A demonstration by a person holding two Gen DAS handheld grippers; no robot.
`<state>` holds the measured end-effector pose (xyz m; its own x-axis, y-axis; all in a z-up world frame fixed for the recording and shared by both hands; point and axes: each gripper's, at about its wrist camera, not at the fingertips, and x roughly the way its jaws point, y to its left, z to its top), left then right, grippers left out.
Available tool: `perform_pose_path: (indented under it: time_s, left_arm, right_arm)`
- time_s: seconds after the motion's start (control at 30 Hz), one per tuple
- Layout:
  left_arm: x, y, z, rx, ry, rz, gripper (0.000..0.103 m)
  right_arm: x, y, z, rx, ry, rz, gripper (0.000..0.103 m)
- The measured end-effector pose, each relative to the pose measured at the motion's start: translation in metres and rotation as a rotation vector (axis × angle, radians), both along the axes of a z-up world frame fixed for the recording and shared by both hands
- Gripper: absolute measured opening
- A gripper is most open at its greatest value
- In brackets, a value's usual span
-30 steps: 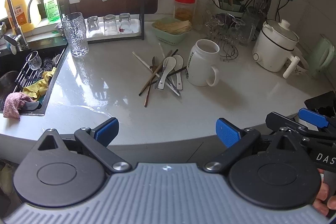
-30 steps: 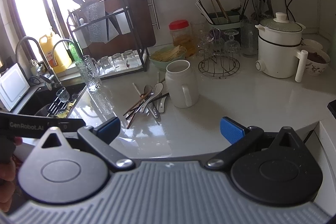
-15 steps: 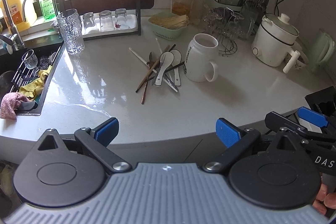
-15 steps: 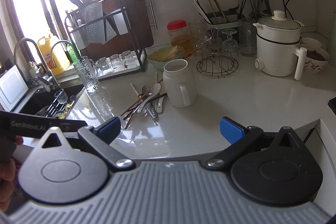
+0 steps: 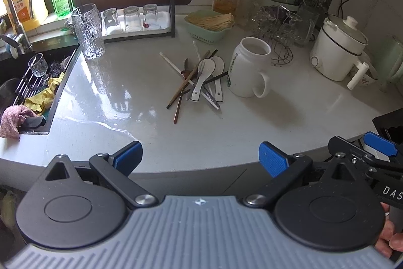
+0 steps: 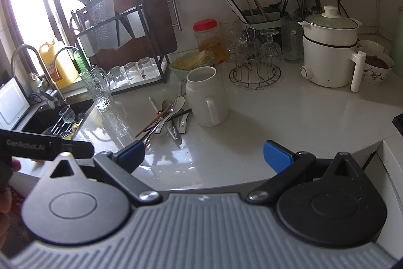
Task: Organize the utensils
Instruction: 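Move the right tool to the white Starbucks mug and grasp its body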
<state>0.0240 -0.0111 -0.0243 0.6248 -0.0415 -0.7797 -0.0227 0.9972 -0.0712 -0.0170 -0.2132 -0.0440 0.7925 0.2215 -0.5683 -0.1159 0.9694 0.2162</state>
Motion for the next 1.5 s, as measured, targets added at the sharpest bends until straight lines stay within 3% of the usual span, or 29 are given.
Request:
perform_pose_path:
  time_s: [0.5, 0.9, 1.13, 1.5]
  left_arm:
    - [0.068, 0.015, -0.033, -0.003, 0.105, -0.007, 0.100]
    - [0.144, 0.043, -0.087, -0.010, 0.156, -0.062, 0.097]
    - [0.185, 0.063, -0.107, -0.025, 0.166, -0.131, 0.084]
    - [0.218, 0.074, -0.133, -0.045, 0.167, -0.241, 0.051]
  right_arm:
    - [0.058, 0.003, -0.022, -0.030, 0.029, 0.025, 0.103]
    - [0.132, 0.020, -0.057, -0.027, 0.072, 0.059, 0.103]
    - [0.176, 0.043, -0.079, -0.085, 0.085, 0.030, 0.102]
    - [0.223, 0.066, -0.095, -0.179, 0.080, 0.003, 0.102]
